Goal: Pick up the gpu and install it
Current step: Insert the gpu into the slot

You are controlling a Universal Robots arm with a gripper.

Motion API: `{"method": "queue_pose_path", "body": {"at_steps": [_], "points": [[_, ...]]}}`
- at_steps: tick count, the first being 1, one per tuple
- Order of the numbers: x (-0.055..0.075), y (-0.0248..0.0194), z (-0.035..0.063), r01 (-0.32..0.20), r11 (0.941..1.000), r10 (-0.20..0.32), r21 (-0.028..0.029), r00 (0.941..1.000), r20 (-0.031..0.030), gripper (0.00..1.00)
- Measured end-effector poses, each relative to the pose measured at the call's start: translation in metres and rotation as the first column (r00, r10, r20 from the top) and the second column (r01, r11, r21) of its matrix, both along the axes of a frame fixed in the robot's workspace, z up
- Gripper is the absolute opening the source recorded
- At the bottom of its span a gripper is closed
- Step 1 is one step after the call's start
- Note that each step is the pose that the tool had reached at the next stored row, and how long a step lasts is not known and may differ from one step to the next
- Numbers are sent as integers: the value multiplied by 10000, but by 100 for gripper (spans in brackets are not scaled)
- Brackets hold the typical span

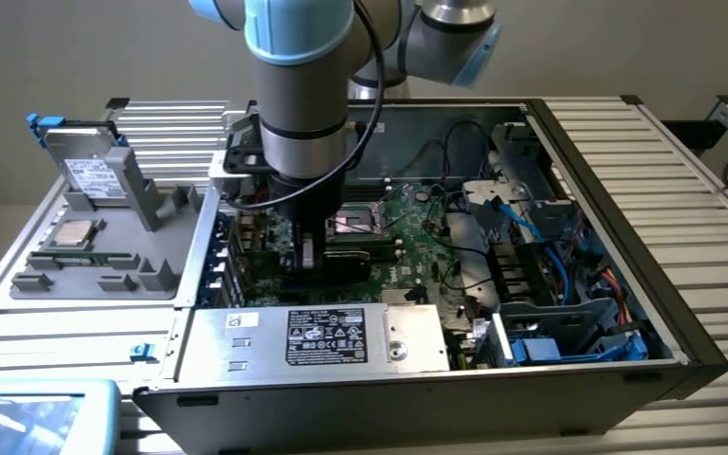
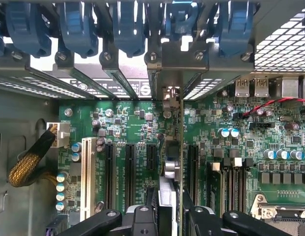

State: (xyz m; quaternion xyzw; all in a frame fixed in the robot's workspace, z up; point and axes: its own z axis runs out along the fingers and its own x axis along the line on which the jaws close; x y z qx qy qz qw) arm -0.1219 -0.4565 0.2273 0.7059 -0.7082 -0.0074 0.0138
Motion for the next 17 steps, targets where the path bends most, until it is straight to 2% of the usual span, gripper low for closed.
{"method": "queue_pose_path", "body": {"at_steps": [8, 10, 17], "points": [[-5, -2, 1, -12, 10000, 12, -4, 10000, 4, 29], [-15, -2, 1, -10, 10000, 10, -8, 10000, 36, 29], [-23, 0, 2, 2, 10000, -2, -3, 10000, 28, 29]]}}
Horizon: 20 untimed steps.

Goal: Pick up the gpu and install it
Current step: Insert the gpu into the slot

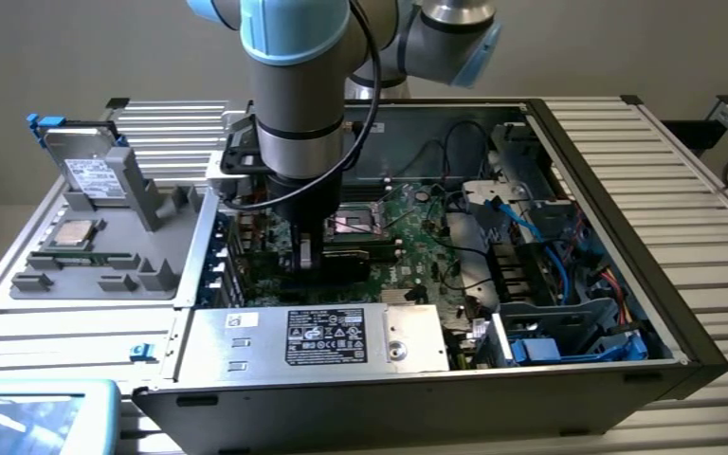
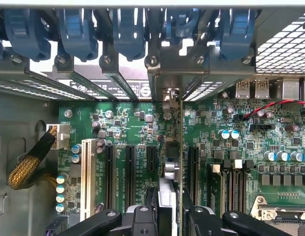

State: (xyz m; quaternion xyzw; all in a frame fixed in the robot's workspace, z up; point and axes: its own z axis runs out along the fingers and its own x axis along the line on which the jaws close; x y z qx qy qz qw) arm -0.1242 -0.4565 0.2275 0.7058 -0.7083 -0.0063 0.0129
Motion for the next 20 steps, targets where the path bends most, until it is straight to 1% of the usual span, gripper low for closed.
{"method": "queue_pose_path", "body": {"at_steps": [10, 11, 12, 14, 15, 16, 20], "points": [[0, 0, 0, 1, 10000, -1, -1, 10000, 0, 29], [-1, 0, 0, 2, 10000, -2, 0, 10000, -1, 31], [-6, 1, -4, 11, 10000, -11, 11, 10000, -4, 36], [-1, 0, -1, 4, 10000, -4, 5, 10000, 3, 36], [0, 0, 7, 1, 10000, -1, 0, 10000, 0, 44], [0, 0, 31, 2, 10000, -2, 1, 10000, 0, 44], [1, 0, 207, 1, 10000, -1, 2, 10000, 2, 44]]}}
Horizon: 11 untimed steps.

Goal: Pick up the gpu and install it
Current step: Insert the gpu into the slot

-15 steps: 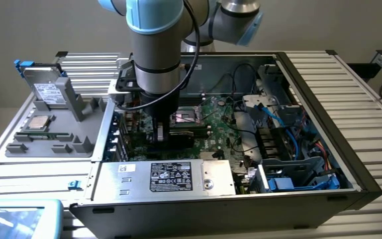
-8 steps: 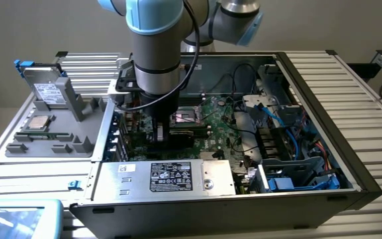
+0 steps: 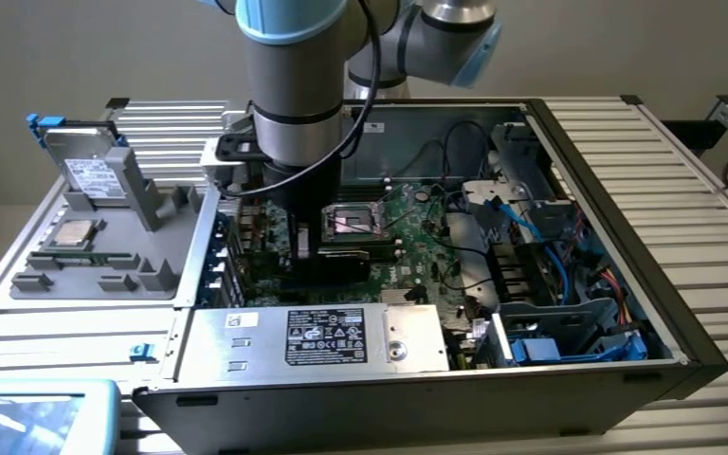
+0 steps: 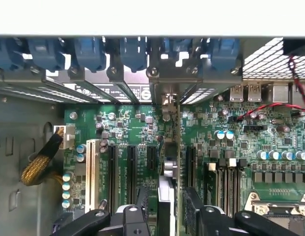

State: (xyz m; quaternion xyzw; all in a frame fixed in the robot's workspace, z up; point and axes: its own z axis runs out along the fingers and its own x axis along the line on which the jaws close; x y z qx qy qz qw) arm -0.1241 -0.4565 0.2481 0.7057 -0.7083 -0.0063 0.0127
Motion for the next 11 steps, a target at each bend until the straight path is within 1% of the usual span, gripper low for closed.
{"method": "queue_pose_path", "body": {"at_steps": [7, 11], "points": [[34, 0, 318, 0, 10000, 0, -37, 10000, -1, 44], [58, 0, 462, -1, 10000, 1, -59, 10000, -2, 44]]}}
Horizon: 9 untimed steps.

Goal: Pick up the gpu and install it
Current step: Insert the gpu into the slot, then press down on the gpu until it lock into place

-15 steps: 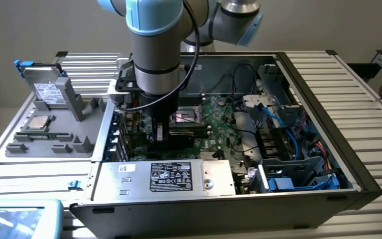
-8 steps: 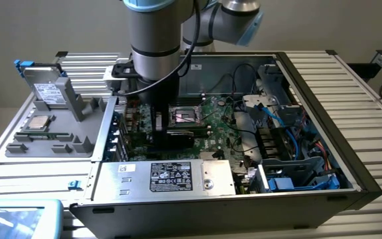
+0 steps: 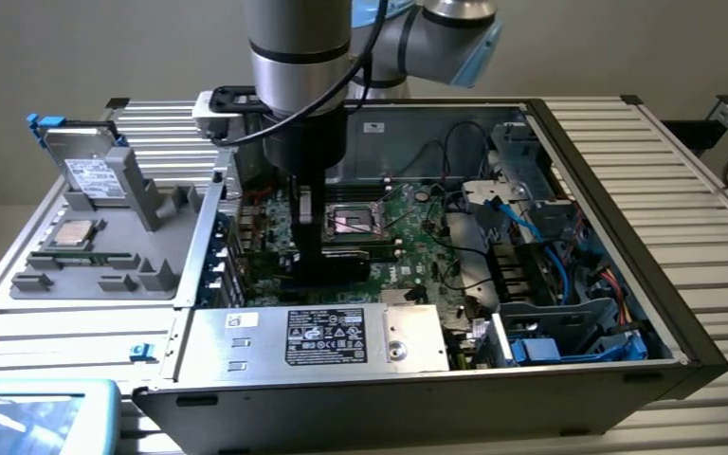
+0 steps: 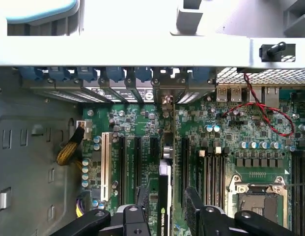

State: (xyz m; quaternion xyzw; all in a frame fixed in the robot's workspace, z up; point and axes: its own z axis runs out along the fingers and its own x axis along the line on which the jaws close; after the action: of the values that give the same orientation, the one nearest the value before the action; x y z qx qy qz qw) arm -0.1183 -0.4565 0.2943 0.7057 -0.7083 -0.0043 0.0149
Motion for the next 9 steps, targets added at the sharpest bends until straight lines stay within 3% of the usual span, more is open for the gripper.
{"method": "queue_pose_path", "body": {"at_steps": [9], "points": [[0, 0, 18, 0, 10000, 0, -12, 10000, 1, 44]]}}
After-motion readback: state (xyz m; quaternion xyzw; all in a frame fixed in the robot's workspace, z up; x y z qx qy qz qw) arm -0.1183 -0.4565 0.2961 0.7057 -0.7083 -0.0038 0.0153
